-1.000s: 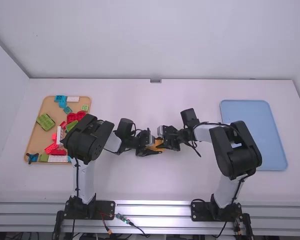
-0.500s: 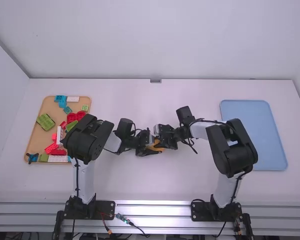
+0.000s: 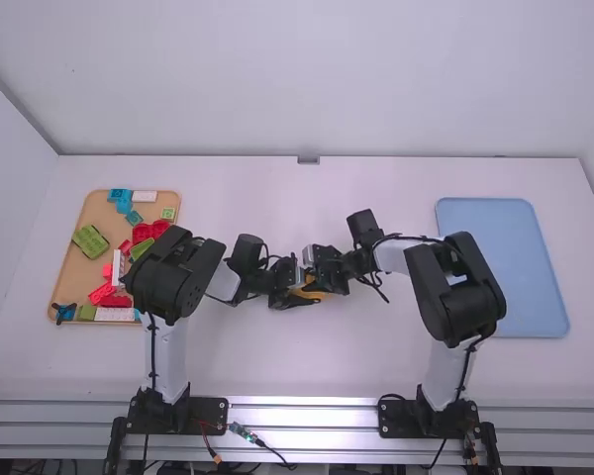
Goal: Assemble lego blocks to make yellow taxi
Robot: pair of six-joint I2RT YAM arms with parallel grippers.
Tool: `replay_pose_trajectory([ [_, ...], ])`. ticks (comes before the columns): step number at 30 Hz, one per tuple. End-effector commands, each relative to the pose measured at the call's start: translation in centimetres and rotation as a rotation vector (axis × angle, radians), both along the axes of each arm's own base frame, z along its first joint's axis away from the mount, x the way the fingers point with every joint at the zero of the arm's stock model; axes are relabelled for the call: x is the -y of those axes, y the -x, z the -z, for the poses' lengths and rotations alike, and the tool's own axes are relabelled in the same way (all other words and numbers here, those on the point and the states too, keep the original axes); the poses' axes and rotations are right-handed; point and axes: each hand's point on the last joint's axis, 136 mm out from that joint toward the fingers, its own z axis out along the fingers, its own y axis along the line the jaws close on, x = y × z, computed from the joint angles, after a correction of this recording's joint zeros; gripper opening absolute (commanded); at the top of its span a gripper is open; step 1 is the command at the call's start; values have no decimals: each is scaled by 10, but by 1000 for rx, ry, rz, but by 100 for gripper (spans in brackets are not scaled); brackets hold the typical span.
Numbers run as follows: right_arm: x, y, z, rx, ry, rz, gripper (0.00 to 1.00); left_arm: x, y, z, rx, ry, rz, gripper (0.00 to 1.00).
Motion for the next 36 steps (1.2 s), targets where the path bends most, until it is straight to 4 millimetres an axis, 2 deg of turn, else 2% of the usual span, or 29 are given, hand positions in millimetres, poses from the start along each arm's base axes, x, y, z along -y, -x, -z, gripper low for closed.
replay_pose_trajectory([
  [1,7,6,24,-46,78,13,0,-4,-1,9,-1,-24,-14,44],
  [13,23,0,22,-70,99,60,0,-4,-2,9,0,-26,-16,43],
  [25,11,14,21,-82,87,14,0,-4,-4,8,1,-27,-21,42],
  [28,12,14,21,-91,88,22,0,-4,-10,8,-16,-35,-50,43],
  [36,5,18,25,-74,79,16,0,-3,-10,7,-14,-29,-44,42],
])
